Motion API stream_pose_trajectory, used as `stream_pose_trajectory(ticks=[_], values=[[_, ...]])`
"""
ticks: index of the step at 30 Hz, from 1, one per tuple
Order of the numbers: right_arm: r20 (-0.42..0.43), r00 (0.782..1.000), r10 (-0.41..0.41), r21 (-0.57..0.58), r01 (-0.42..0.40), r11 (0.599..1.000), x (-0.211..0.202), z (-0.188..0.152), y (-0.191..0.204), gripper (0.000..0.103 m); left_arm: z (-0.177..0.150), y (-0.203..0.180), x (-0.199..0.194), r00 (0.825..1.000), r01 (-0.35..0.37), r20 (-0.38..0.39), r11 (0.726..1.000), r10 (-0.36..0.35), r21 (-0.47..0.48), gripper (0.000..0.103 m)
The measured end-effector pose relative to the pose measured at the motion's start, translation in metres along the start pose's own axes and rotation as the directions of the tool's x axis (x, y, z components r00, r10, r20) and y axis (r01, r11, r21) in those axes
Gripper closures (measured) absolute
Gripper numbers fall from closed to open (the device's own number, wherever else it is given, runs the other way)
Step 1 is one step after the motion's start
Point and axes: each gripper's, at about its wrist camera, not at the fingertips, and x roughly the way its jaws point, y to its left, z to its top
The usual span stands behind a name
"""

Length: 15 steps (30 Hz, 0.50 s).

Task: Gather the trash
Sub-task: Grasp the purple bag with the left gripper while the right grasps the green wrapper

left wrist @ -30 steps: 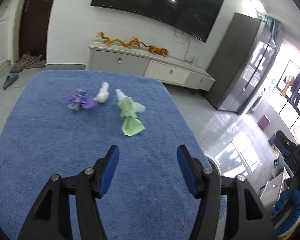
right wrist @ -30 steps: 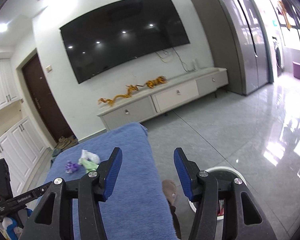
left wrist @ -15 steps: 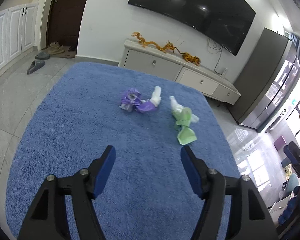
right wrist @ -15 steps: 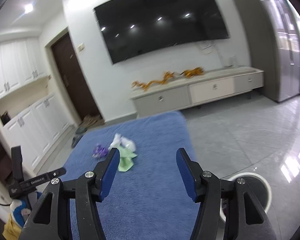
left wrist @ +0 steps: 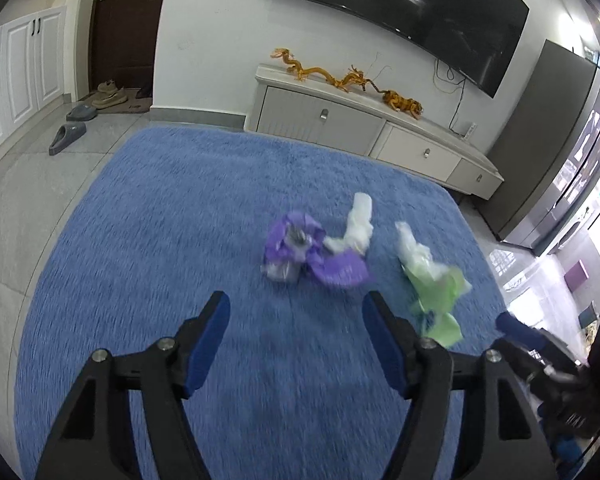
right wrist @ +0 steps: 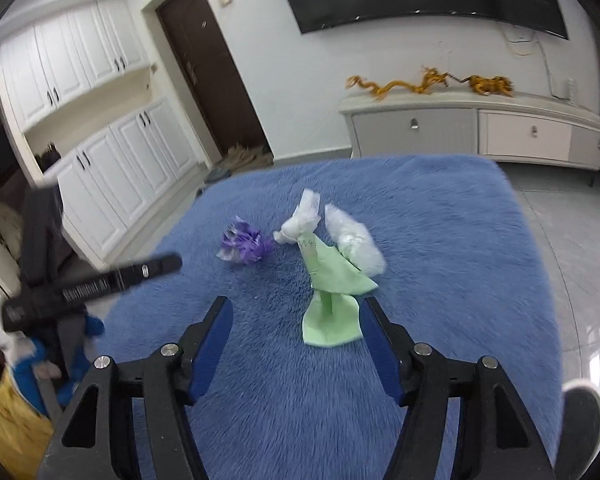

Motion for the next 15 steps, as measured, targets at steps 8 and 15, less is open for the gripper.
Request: stream_pose_trajectory(ticks=[8, 15], values=[[-0.052, 0.998, -0.018, -0.006, 0.018, 1.0, 0.057, 0.011, -0.014, 0.04, 0.032, -0.002, 0.073, 0.998, -0.018, -0.06, 0.999, 0.02, 0.034, 0.034], [-0.073, 0.996, -0.047, 0.008, 0.048, 0.999, 0.077, 0.01, -0.029, 0.061, 0.03, 0.002, 0.108, 0.996, -0.043, -0.07, 0.998, 0.046, 0.046, 0.044]])
